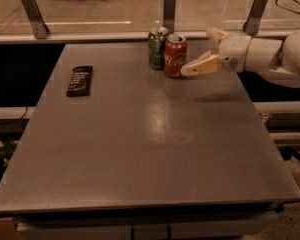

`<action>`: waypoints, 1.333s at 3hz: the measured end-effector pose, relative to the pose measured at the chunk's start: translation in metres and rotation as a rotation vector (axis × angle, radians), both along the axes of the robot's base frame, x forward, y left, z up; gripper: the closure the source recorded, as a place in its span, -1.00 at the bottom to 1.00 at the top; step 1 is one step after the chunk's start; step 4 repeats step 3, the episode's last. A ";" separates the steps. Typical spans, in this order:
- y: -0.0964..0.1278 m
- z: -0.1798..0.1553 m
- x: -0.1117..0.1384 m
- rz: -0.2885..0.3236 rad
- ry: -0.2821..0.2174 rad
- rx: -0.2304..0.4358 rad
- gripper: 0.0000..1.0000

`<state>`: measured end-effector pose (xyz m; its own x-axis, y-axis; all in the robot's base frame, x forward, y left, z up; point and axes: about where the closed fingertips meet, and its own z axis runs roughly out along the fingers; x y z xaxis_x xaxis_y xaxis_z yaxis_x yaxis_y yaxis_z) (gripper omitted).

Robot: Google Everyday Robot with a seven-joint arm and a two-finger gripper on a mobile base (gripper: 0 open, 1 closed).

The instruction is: Move coke can near green can

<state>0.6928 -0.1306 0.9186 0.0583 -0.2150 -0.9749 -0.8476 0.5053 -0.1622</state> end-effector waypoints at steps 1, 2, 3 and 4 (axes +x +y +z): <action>-0.037 0.039 -0.046 -0.001 -0.030 -0.097 -1.00; -0.066 0.087 -0.097 -0.003 -0.081 -0.188 -1.00; -0.067 0.097 -0.109 0.008 -0.090 -0.204 -1.00; -0.067 0.097 -0.109 0.008 -0.090 -0.204 -1.00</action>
Offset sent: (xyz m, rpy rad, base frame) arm -0.1620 -0.1076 0.1512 -0.3004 -0.1492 -0.0169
